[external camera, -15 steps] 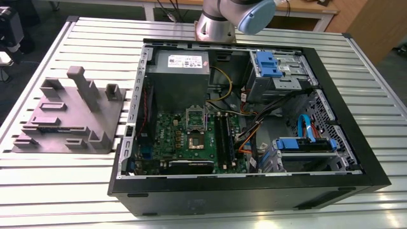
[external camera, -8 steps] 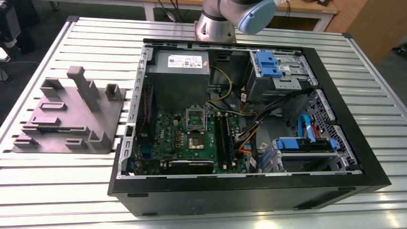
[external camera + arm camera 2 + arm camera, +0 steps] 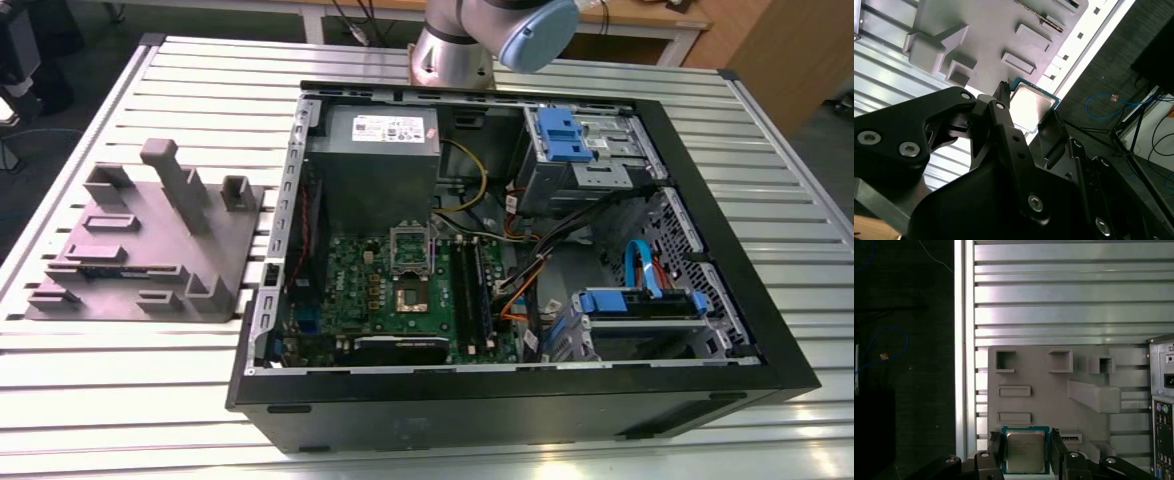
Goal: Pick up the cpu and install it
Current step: 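Pick up the cpu and move it towards the insertion slot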
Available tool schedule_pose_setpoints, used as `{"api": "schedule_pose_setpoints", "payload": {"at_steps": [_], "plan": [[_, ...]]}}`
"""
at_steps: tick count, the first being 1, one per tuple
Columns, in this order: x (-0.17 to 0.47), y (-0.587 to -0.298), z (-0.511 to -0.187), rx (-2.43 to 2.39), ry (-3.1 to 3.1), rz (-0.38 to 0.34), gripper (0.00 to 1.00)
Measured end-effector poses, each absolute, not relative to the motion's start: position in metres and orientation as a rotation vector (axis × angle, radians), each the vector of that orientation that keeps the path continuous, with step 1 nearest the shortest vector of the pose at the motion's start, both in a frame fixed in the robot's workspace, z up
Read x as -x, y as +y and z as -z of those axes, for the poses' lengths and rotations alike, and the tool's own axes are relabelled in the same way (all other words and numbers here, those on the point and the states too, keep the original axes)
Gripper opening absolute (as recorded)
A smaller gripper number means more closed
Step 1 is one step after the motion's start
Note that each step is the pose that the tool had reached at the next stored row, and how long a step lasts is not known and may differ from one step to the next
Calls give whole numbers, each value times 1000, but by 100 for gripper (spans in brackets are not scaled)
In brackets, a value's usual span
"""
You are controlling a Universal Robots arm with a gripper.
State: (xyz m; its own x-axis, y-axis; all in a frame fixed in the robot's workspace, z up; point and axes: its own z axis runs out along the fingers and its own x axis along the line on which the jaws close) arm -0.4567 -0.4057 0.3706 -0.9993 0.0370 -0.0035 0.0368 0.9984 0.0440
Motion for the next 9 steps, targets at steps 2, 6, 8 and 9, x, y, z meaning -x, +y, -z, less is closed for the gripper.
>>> {"api": "schedule_pose_setpoints", "payload": {"at_steps": [2,6,8,9], "plan": [[457,-406,-371,-58,3136,-69,47],[454,-406,-372,-58,3136,-69,47],[454,-406,-372,-58,3136,-69,47],[454,-406,-372,-58,3136,-69,47]]}}
